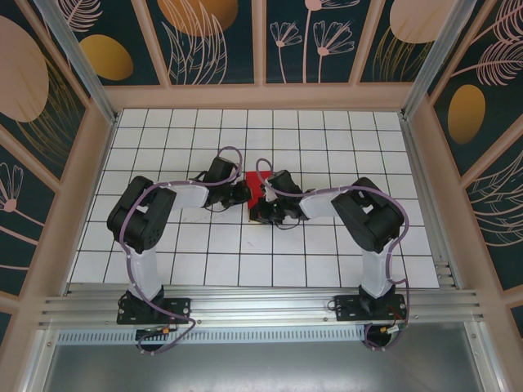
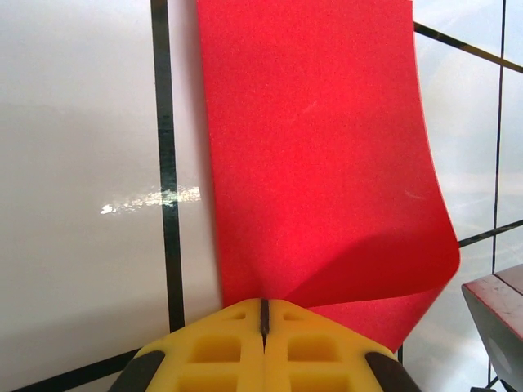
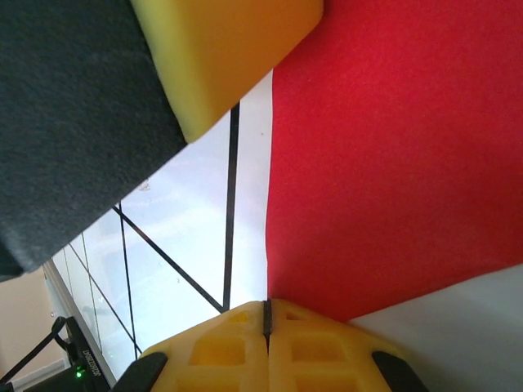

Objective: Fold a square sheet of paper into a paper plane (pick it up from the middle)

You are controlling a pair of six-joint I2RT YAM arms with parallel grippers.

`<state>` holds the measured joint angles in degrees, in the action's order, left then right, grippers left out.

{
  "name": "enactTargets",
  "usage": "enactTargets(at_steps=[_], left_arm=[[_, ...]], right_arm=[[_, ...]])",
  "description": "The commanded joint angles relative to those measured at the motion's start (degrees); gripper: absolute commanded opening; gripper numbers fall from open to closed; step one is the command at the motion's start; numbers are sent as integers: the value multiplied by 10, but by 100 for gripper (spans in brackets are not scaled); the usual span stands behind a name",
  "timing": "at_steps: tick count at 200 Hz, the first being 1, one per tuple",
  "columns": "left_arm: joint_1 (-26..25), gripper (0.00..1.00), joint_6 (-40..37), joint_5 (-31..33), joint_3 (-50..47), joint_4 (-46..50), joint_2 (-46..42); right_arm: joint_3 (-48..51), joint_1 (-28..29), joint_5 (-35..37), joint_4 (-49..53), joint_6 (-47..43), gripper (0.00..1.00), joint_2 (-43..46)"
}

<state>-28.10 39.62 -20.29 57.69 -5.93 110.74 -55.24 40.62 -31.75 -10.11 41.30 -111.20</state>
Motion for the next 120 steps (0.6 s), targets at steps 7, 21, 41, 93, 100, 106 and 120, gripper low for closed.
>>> enactTargets(at_steps=[7, 21, 41, 93, 100, 106, 120], left_arm=[[0, 2, 8, 43, -16, 21, 11], [1, 2, 6, 44, -17, 22, 9], [1, 2, 6, 46, -16, 23, 10], [0, 2, 4, 46, -17, 22, 12], [1, 2, 3, 46, -16, 23, 12], [1, 2, 3, 46, -16, 23, 12], [1, 2, 3, 46, -17, 23, 12]], right_arm=[[-20, 8, 30, 31, 12, 6, -22], [-24, 8, 28, 33, 12, 6, -14], [-22, 6, 39, 26, 7, 6, 33], [-15, -22, 71, 35, -9, 7, 64], [-19, -23, 69, 34, -10, 7, 56], [-22, -23, 69, 34, -10, 7, 50], [-35, -23, 64, 38, -13, 7, 33]])
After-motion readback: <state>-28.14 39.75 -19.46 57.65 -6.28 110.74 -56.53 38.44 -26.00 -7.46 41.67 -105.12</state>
